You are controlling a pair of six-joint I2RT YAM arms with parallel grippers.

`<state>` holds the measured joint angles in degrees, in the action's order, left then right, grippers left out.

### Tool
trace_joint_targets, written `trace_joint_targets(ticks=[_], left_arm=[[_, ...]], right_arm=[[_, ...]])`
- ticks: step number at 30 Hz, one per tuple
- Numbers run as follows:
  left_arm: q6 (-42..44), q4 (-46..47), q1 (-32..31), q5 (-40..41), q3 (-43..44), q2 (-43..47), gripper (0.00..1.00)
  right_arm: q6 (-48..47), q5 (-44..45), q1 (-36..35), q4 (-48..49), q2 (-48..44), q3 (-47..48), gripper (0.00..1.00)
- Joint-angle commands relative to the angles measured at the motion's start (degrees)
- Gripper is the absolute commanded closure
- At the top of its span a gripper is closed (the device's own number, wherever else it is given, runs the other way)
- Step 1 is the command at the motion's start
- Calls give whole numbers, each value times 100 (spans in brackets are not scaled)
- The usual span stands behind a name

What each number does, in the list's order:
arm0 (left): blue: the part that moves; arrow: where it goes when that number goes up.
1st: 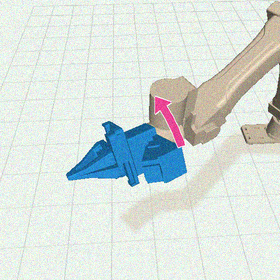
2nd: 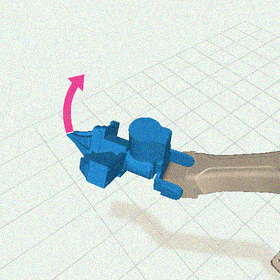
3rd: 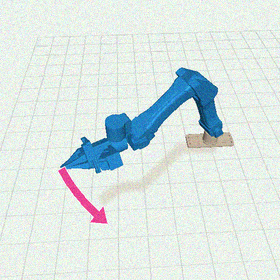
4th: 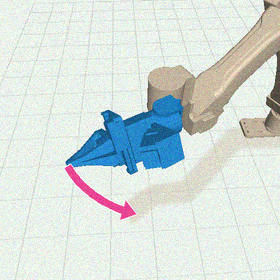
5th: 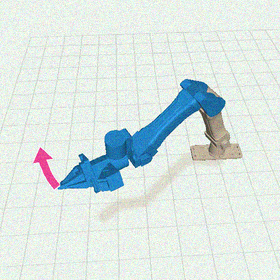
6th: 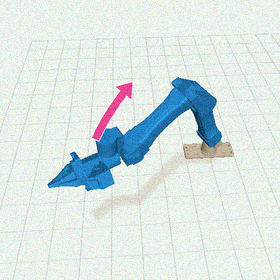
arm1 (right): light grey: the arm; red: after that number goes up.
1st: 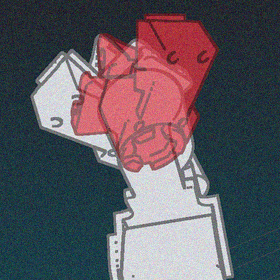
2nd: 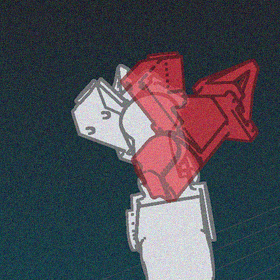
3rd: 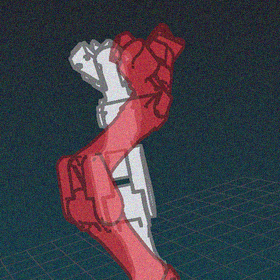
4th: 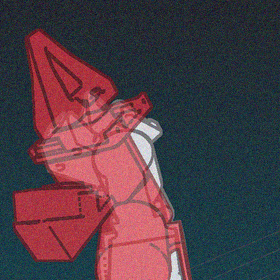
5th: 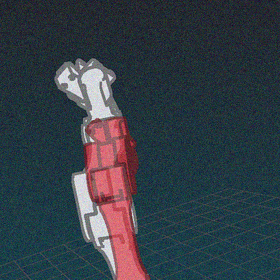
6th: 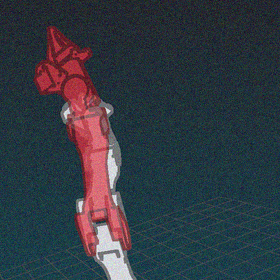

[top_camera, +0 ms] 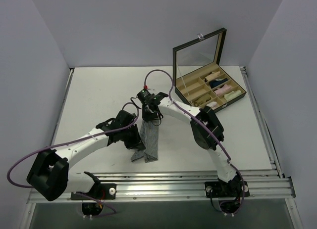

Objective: Roll the underwear
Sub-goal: Fold the underwear

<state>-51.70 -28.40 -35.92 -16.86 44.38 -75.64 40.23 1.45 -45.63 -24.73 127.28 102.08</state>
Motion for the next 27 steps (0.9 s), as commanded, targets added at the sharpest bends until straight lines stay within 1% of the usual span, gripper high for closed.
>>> trace_joint_targets(ticks=[1, 8, 17, 19, 21, 22, 23, 25, 27], left_arm=[[-103, -157, -20, 86, -201, 321, 98], [-314, -227, 24, 368, -623, 488, 98], [-209, -517, 428, 781, -659, 76, 97], [-148, -736, 576, 869, -510, -21, 92], [-51, -885, 656, 939, -317, -65, 85], [-16, -1017, 709, 974, -264, -57, 78], [2, -1096, 727, 992, -194, -22, 75], [20, -1368, 745, 1009, 43, 40, 66], [20, -1580, 745, 1132, 237, 198, 64]], right_arm=[[-76, 259, 98, -234, 16, 268, 100], [2, 92, 133, -208, 156, 470, 100], [3, -84, 142, 38, 314, 505, 100], [-41, -84, 133, 47, 341, 523, 100], [-85, -188, 150, 82, 350, 549, 94], [-94, -311, 159, 91, 332, 550, 91], [-146, -347, 168, 109, 315, 558, 85], [-208, -479, 186, 153, 280, 602, 80], [-313, -523, 212, 100, 174, 629, 77]])
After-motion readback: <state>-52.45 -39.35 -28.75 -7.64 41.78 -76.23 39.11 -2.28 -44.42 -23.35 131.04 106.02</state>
